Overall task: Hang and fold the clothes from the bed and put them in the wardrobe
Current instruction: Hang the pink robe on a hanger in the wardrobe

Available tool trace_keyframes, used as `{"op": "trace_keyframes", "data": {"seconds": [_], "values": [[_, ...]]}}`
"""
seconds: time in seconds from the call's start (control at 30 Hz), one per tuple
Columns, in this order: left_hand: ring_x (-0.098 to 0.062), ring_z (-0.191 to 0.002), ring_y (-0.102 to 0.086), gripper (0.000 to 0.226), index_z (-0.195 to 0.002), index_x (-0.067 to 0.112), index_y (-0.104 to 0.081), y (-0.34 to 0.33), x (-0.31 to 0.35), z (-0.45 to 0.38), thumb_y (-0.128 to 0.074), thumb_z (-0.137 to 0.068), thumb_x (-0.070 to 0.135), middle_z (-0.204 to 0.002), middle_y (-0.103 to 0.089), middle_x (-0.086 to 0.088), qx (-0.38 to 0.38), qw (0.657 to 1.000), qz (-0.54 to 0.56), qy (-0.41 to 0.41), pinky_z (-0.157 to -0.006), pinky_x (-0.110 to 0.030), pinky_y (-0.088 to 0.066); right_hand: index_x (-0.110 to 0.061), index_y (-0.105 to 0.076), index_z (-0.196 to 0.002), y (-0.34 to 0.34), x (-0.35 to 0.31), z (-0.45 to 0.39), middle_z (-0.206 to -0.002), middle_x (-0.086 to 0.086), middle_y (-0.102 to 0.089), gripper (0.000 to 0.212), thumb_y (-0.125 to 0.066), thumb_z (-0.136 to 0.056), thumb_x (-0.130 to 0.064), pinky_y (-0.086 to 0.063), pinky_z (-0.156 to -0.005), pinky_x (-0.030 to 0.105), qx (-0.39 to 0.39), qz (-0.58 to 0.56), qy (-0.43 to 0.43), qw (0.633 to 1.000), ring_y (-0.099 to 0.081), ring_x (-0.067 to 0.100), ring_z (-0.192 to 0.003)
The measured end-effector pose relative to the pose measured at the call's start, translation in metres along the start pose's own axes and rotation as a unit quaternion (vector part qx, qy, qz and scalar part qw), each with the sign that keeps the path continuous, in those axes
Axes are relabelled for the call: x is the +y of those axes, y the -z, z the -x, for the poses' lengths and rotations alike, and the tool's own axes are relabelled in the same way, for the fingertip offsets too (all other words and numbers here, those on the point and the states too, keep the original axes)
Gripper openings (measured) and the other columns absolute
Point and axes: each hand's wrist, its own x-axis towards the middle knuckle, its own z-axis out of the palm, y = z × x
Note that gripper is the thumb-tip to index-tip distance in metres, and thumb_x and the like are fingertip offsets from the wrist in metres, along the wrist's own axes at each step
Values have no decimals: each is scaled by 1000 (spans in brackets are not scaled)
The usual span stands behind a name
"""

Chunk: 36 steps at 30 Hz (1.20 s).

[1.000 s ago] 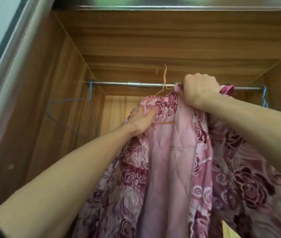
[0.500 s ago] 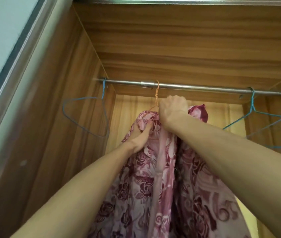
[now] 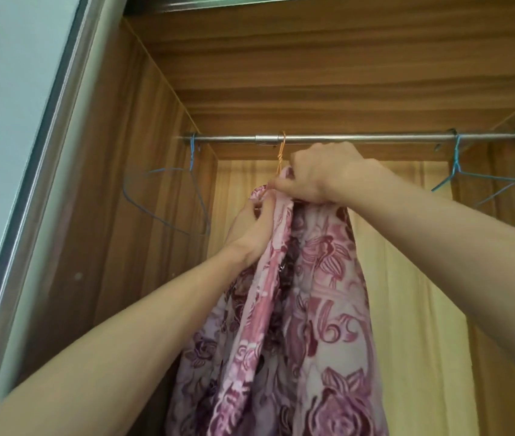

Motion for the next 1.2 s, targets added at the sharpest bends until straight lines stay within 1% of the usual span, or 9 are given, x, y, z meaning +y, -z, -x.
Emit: {"op": "trace_keyframes", "data": {"seconds": [0.17, 0.23, 0.37, 0.47, 0.57, 0.73, 0.83, 0.97, 1.2], "values": [[11, -106, -60, 50, -140, 27, -58, 11, 18, 54, -38, -108, 60, -122, -65, 16, 50, 997, 32, -53, -78, -12, -40, -21, -55, -137, -15, 24, 53, -130, 11, -64, 71, -34, -98, -77, -39, -79, 42, 86, -143, -1, 986, -61, 36, -118], [27, -105, -53, 45, -145, 28, -55, 16, 22, 79, -41, -110, 53, -124, -61, 23, 69, 992, 26, -97, -86, -2, -41, -23, -40, -154, -27, 25, 78, -151, 7, -52, 73, -41, -100, -71, -45, -98, 44, 78, -282, 5, 956, -50, 31, -137], [0, -142, -46, 50, -156, 30, -46, 22, 19, 127, -46, -110, 51, -153, -52, 13, 15, 988, 6, -153, -122, -35, -37, -23, -30, -162, -50, 10, 131, -162, -5, -40, 68, -48, -105, -55, -32, -122, 30, 136, -470, 14, 872, -39, 6, -146], [2, -148, -36, 56, -160, 30, -40, 26, 13, 157, -46, -109, 51, -156, -45, 15, -21, 979, -48, -195, -125, -34, -30, -30, -30, -163, -62, -11, 173, -157, -26, -34, 62, -46, -107, -52, -22, -103, -6, 147, -540, -41, 828, -32, -21, -133], [5, -151, -29, 61, -162, 30, -35, 27, 6, 179, -47, -107, 54, -160, -38, 17, -48, 972, -75, -219, -125, -30, -28, -34, -32, -162, -67, -27, 212, -149, -42, -34, 57, -46, -109, -47, -21, -102, -7, 149, -566, -60, 808, -30, -27, -135], [-2, -153, -28, 63, -161, 29, -35, 24, -10, 213, -45, -106, 58, -162, -37, 14, -93, 955, -93, -266, -126, -30, -25, -34, -33, -161, -70, -36, 270, -157, -33, -39, 57, -49, -108, -47, -31, -118, 15, 130, -533, -111, 829, -34, -14, -144], [-5, -152, -29, 67, -161, 28, -35, 19, -20, 238, -41, -104, 61, -162, -37, 12, -116, 945, -94, -291, -126, -29, -24, -30, -29, -163, -67, -38, 318, -163, -24, -35, 63, -50, -107, -50, -24, -119, 11, 110, -414, -136, 893, -28, -10, -149], [-15, -154, -28, 70, -164, 27, -31, 5, -25, 271, -43, -102, 58, -170, -27, 4, -125, 937, -97, -310, -124, -32, -25, -18, -32, -163, -52, -34, 382, -166, -6, -36, 65, -47, -107, -49, -28, -125, 30, 67, -223, -151, 961, -31, 7, -154], [-27, -152, -39, 59, -152, 8, -50, -29, -20, 335, -48, -105, 43, -157, -49, -9, -120, 916, -19, -383, -127, -41, -28, -18, -38, -160, -7, -32, 477, -166, -5, -37, 65, -50, -105, -50, -33, -123, 49, -3, -53, -225, 973, -29, 13, -156]]}}
